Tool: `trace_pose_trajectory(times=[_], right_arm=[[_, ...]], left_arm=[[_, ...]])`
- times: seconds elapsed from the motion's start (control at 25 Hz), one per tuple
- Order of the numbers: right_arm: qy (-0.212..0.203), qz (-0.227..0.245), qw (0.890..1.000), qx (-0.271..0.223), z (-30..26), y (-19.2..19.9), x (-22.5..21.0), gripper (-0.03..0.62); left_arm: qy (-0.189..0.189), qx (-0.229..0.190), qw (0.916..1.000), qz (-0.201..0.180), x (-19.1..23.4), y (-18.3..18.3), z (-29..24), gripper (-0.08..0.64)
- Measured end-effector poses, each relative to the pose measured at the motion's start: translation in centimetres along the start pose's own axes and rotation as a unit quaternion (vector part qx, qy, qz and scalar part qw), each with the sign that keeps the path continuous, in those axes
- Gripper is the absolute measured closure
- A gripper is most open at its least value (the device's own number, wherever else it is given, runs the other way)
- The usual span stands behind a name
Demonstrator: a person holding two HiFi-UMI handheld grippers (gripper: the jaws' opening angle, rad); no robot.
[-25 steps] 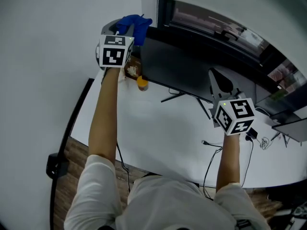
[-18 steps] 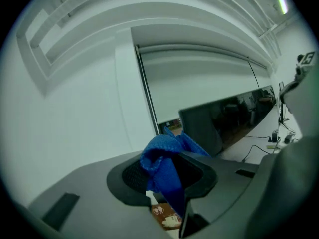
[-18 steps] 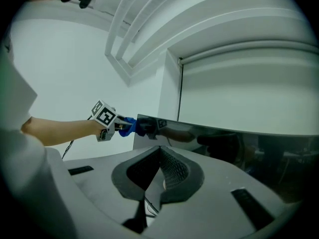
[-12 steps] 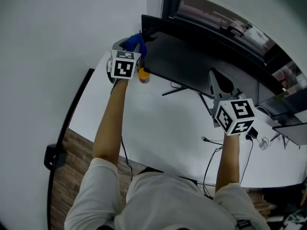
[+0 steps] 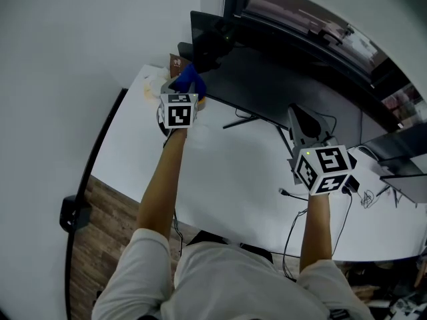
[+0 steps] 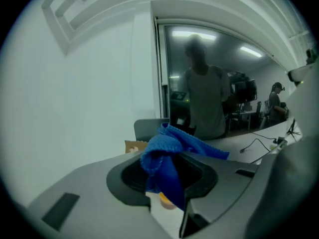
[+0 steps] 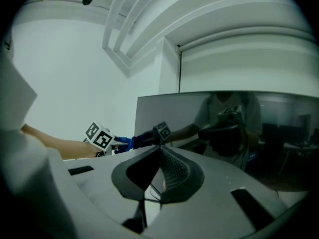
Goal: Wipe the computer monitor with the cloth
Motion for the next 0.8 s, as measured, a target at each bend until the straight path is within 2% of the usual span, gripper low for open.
trace_pose_trajectory(times=[0.24,0.4,0.6,0.8], right_arm=[[-0.018,-0.004,1.000,0.019,-0.5,3.4,0.8,0.577],[-0.025,-0.002,0.999,0.036,-0.3,5.6,1.1,0.577],[-0.022,-0.001,0.998,0.056,0.4,7.9,0.5,0.577],[-0.016,-0.005,0.998,0.062,1.5,9.3,-1.0,0.577]], left_arm=[[0.005,0.044,0.9989,0.013,-0.7,5.4,-1.7,0.416],[-0.002,0.058,0.9981,0.021,-0.7,7.7,-2.9,0.416],[-0.019,0.053,0.9979,0.032,-1.4,9.7,-3.6,0.416],[-0.025,0.052,0.9979,0.030,-4.2,10.5,-3.1,0.416]])
Point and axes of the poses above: the fingertips, and each gripper's own axes: z backward along the fingers, x to its left, y out of its underside, the point moved 5 cm from there along z, backward along the fingers
